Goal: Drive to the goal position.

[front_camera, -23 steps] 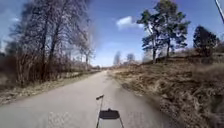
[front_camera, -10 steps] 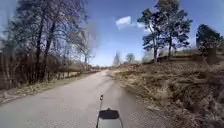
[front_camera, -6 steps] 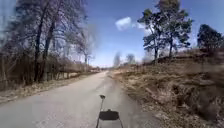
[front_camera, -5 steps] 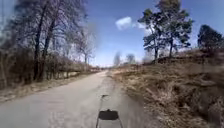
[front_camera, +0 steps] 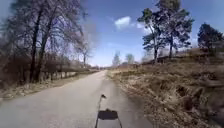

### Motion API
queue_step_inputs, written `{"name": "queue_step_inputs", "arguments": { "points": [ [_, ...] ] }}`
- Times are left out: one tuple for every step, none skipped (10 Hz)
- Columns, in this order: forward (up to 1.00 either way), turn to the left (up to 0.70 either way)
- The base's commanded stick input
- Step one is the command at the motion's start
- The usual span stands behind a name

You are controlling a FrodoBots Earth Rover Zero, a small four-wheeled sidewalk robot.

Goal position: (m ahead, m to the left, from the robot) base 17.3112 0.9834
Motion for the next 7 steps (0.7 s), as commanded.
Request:
{"name": "queue_step_inputs", "arguments": {
  "points": [
    [0.70,0.27],
    [0.70,0.25],
    [0.70,0.07],
    [0.70,0.00],
    [0.70,0.27],
    [0.70,0.27],
    [0.70,0.02]
  ]
}}
